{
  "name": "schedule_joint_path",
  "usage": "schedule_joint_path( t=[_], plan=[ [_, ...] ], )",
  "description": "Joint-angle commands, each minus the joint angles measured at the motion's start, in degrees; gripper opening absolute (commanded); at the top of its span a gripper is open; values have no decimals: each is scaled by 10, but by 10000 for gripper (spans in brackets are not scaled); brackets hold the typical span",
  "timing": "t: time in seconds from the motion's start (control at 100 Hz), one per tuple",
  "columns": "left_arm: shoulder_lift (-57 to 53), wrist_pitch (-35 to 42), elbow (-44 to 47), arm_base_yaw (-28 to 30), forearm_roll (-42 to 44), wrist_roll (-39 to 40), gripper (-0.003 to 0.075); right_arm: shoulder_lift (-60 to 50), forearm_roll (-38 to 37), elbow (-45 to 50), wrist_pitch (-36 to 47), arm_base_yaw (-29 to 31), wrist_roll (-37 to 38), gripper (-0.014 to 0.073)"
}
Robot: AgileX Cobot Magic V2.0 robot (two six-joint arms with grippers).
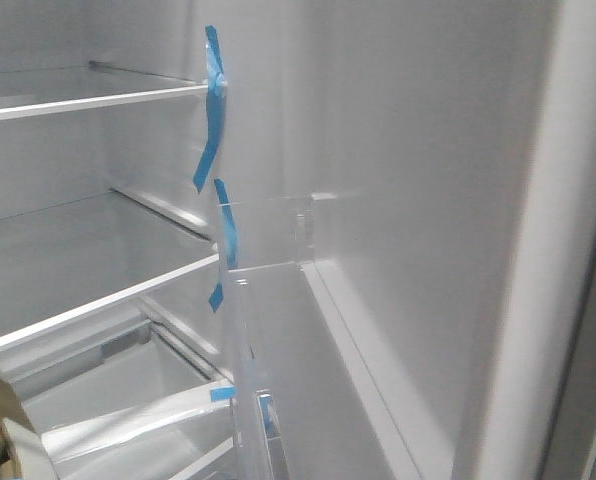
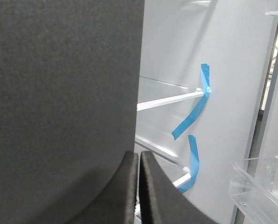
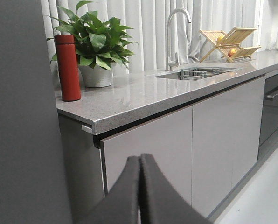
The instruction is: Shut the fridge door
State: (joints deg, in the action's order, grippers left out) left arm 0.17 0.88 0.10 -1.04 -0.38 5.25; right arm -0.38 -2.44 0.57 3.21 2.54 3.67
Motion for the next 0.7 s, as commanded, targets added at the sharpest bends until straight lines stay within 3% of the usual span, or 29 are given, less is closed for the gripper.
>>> schedule_joint_path(
  t=[0.0,0.46,0.69],
  plan=[
    [11,44,16,-3,-1,2,-21,26,-6,-29,43,4,1,-76],
    [11,44,16,-3,-1,2,-20,168,13,-240,33,4,1,-76],
    [11,44,16,-3,-1,2,-21,239,13,-368,-66,4,1,-76]
  ],
)
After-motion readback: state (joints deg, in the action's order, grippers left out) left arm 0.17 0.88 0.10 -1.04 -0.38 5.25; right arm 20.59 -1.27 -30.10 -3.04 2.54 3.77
